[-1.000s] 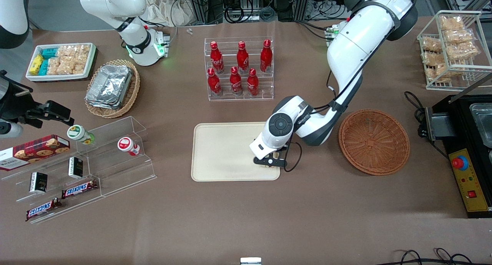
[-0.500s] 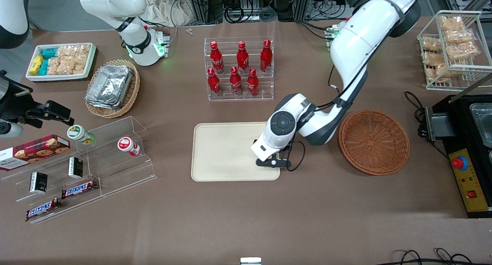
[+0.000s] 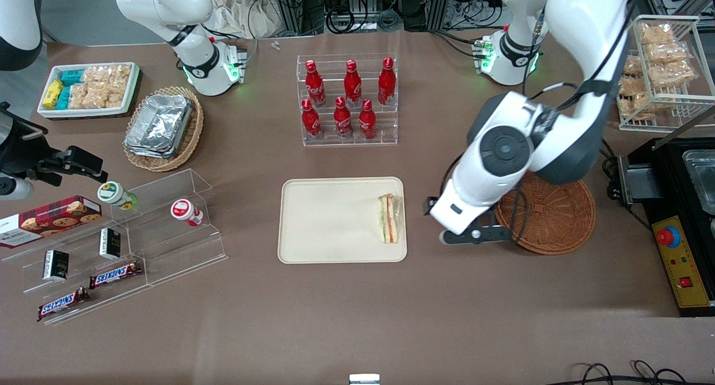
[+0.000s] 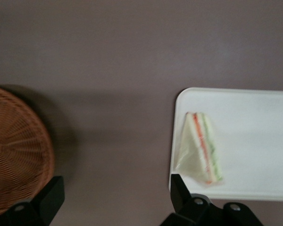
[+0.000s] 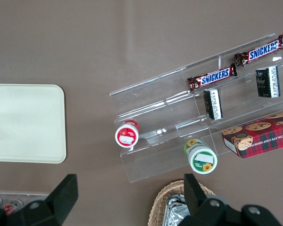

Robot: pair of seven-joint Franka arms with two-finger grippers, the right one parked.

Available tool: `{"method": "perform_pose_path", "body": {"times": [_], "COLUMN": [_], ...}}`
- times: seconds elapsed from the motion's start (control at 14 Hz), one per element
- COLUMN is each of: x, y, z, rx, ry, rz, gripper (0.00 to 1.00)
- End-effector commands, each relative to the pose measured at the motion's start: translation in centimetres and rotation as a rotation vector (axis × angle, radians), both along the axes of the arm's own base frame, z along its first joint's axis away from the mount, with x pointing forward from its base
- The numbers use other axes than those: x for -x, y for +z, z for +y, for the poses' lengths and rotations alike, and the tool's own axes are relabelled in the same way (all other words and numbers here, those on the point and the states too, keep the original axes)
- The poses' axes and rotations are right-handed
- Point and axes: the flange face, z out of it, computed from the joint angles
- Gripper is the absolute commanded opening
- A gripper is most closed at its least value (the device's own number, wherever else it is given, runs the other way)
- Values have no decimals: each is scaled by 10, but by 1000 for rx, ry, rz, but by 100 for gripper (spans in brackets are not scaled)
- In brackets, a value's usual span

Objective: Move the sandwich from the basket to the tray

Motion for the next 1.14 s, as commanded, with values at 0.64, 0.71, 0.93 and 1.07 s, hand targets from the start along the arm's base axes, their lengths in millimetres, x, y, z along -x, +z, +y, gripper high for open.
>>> {"method": "perform_pose_path", "body": {"times": [0.64,0.71,0.93,1.07], "x": [43,49,62,60], "y": [148,161,181,181], "z": [190,199,236,237], "rx": [-40,-26,-34,-27], "ry": [-83,-98,-55,-54], "rz": [77,62,50,49], "gripper": [100,100,100,100]}}
